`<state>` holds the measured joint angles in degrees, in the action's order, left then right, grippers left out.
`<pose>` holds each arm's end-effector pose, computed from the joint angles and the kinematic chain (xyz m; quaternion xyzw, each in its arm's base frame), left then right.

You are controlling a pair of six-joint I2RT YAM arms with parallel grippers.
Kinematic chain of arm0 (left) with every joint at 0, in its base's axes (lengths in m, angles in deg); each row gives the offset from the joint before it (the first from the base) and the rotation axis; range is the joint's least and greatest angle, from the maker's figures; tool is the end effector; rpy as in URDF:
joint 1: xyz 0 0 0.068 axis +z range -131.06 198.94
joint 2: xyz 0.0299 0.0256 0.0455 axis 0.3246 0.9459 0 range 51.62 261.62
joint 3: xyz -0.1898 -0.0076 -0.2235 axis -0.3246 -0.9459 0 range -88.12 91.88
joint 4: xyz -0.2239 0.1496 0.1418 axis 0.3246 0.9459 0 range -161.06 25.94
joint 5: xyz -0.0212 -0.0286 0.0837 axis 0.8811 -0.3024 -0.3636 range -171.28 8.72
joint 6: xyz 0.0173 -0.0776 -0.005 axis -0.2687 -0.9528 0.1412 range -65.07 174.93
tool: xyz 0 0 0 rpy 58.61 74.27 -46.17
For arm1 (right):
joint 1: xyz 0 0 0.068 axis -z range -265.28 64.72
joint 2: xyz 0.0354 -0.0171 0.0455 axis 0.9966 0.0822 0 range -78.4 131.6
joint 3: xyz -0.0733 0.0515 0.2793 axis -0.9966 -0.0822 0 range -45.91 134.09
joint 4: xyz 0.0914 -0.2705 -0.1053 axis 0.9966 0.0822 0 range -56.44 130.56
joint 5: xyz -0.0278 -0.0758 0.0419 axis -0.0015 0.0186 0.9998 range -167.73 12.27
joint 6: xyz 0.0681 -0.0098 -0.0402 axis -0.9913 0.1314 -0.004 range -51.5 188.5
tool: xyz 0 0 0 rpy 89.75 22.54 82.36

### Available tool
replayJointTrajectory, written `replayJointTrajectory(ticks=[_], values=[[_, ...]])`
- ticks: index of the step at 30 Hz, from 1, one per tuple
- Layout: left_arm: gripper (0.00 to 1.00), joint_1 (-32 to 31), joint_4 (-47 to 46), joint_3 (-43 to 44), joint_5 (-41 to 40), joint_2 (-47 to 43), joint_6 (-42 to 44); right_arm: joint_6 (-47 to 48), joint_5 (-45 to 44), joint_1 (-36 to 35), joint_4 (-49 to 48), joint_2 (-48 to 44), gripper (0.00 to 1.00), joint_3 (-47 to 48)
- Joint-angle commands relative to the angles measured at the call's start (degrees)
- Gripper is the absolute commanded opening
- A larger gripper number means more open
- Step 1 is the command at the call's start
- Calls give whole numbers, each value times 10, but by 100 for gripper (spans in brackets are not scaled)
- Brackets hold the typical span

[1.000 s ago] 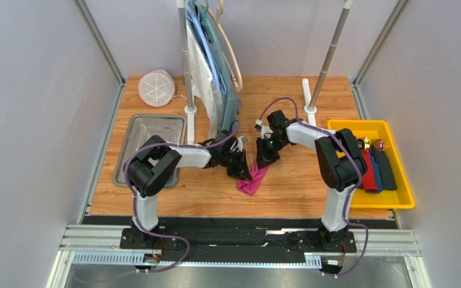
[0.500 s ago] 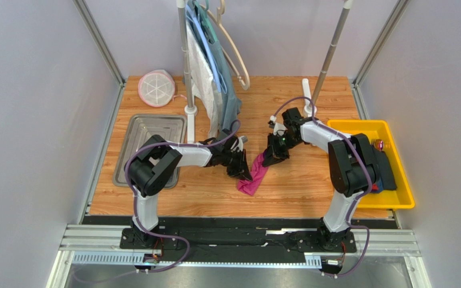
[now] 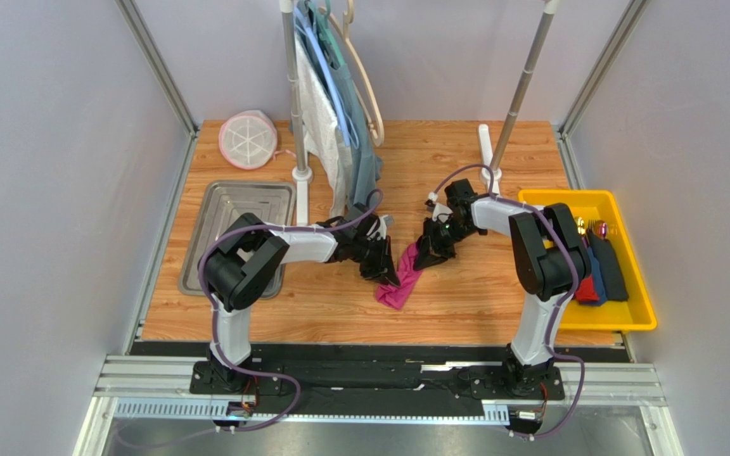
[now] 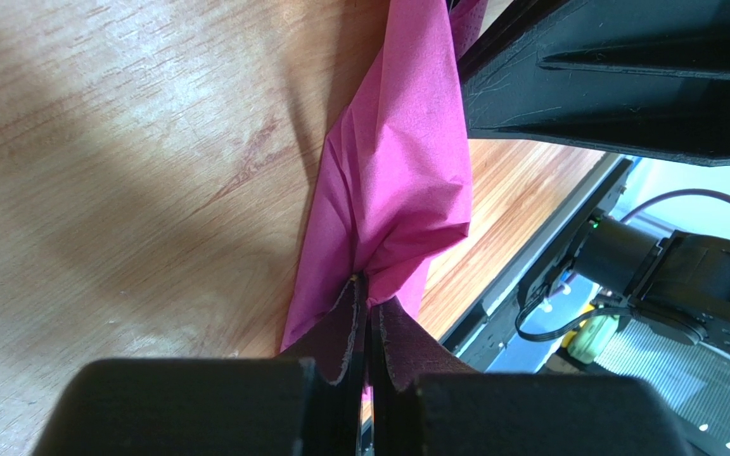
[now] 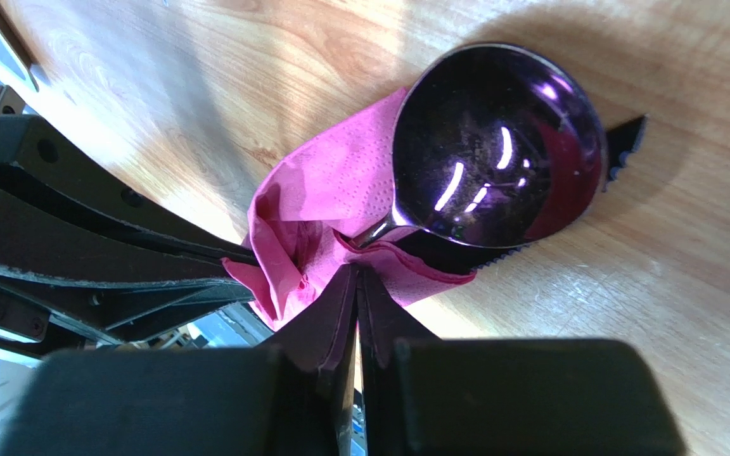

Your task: Place the utensils on the paper napkin and roll it up

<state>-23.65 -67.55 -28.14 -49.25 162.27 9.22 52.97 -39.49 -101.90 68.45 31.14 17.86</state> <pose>0.2908 -0.3166 0.0865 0.0599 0.9166 -0.3942 0.0292 0.3535 0.1498 0.0898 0.0356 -0.9414 -0.3350 0.0165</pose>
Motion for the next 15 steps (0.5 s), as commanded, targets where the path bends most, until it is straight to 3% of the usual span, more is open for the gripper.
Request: replayJointTrajectory(ticks=[1, 15], values=[[0, -5, 14, 12, -45, 12, 25, -7, -29, -4, -35, 21, 7, -15], [0, -37, 32, 69, -19, -40, -2, -12, -67, -5, -31, 28, 2, -25]])
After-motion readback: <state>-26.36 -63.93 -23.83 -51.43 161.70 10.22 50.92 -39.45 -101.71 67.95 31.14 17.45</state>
